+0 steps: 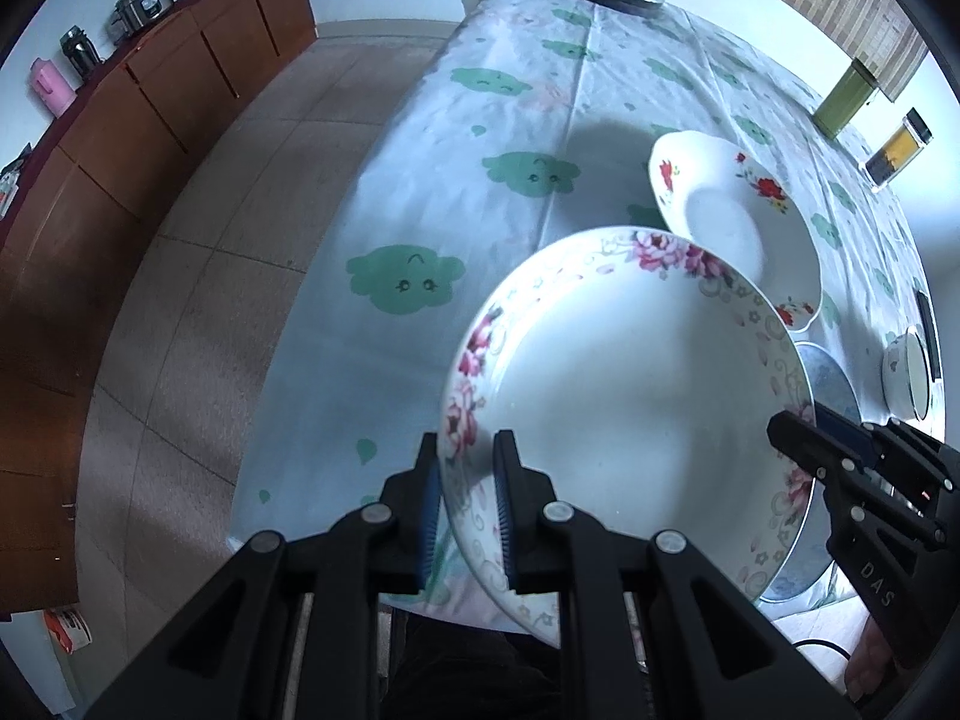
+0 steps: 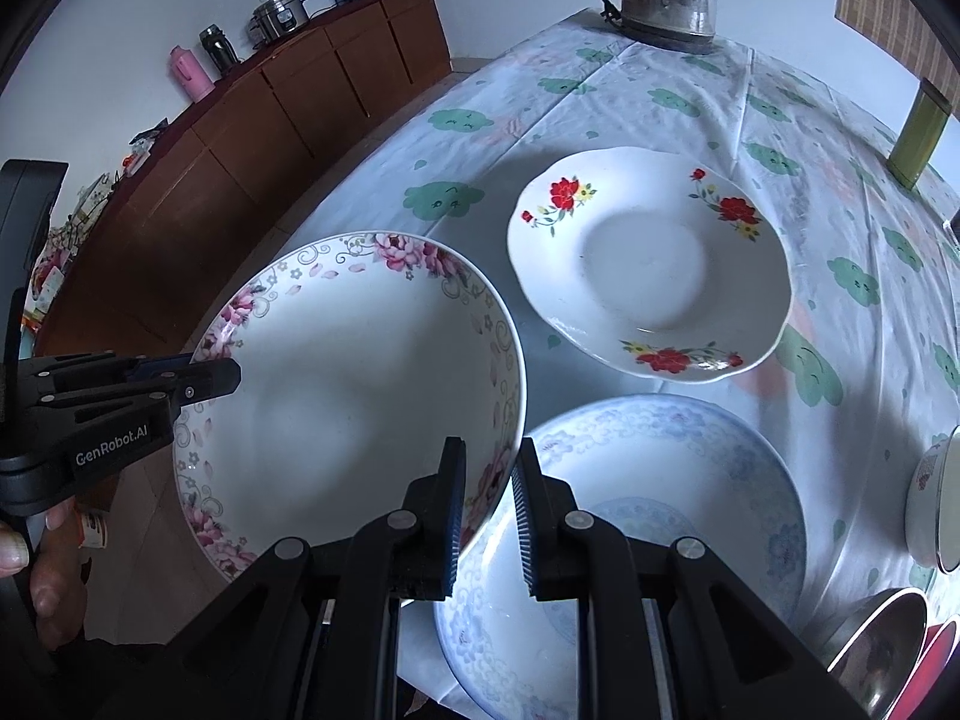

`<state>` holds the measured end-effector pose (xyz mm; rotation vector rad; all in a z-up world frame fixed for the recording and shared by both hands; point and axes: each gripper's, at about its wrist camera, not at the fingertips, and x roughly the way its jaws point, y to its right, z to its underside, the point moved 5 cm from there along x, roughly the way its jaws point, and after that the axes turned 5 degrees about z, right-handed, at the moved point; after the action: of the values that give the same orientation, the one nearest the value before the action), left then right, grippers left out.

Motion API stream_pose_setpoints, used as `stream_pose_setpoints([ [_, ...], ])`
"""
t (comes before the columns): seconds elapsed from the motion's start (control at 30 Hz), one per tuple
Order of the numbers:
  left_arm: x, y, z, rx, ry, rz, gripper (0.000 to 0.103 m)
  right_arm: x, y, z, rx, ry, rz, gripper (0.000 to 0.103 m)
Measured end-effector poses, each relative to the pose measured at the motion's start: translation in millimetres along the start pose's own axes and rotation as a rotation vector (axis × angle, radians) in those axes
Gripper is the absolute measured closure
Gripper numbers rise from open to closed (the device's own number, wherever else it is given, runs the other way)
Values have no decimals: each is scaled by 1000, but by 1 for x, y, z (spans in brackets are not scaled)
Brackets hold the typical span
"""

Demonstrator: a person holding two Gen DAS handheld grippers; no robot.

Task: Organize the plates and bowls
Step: 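Lift the pink-floral plate with both grippers and carry it over the blue-patterned plate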

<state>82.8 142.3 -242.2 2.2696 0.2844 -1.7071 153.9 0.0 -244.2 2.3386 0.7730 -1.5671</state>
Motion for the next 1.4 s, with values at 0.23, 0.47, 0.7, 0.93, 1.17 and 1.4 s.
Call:
stream_pose_setpoints([
  [0.23, 0, 18, -2, 30, 2, 4, 89, -7, 16, 6, 27, 13, 9, 86],
  [0.47, 0, 41, -2, 70, -1, 9, 89, -14, 34, 14, 64, 20, 19, 86],
  [0.7, 0, 61, -2, 107, -2, 16, 89, -22, 53, 25, 99, 28, 32, 86],
  [0.93, 3, 82, 1, 152, -10, 22, 89, -27, 69, 37, 132, 24, 47, 86],
  [1.17, 4, 98, 3, 181, -14, 27, 89, -30, 83, 48, 155, 20, 60, 86],
  [1.4, 5, 110, 5, 199, -18, 33, 89, -32, 92, 55, 168, 14, 70, 86],
])
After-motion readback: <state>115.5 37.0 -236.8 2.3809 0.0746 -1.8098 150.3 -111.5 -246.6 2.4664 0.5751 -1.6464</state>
